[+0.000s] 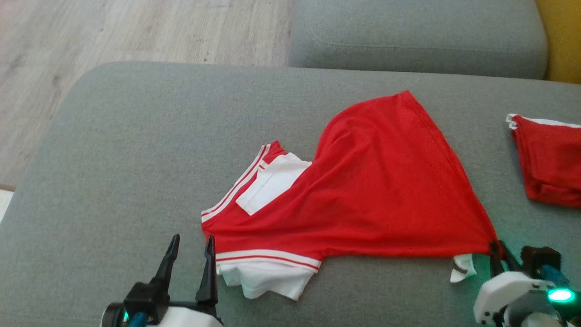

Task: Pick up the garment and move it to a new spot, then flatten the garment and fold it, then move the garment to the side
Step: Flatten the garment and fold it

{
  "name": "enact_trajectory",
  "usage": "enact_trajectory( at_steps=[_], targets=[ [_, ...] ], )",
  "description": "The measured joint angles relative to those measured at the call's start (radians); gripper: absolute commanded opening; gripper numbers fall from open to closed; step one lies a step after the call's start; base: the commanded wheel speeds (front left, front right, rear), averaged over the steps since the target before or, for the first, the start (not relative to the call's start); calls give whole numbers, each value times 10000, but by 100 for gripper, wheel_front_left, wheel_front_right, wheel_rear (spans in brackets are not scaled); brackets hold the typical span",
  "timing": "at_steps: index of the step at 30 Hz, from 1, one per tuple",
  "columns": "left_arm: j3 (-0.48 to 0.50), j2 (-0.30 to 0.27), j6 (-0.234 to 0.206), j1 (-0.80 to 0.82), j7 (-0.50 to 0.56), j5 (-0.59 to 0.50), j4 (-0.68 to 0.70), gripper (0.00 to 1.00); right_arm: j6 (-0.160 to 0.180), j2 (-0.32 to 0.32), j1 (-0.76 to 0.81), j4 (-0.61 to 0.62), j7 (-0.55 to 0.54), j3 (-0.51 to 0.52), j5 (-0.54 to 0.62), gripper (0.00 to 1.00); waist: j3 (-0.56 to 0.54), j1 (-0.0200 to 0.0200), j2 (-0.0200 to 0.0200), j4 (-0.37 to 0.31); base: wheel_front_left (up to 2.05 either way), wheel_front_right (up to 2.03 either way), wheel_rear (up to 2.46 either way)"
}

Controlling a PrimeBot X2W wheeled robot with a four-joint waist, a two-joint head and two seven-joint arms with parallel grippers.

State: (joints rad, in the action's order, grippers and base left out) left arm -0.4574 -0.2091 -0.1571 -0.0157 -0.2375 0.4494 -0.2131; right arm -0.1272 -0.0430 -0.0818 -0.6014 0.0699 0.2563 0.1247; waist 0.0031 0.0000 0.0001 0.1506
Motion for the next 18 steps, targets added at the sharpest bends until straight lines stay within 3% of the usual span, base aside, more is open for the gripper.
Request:
enact_trajectory(
  at_steps=[18],
  targets=[
    [-226, -2, 81, -357, 2, 207, -211, 100, 0, 0, 590, 1724, 784, -999, -1246, 100, -664, 0, 0, -143, 0, 0, 0]
  ],
)
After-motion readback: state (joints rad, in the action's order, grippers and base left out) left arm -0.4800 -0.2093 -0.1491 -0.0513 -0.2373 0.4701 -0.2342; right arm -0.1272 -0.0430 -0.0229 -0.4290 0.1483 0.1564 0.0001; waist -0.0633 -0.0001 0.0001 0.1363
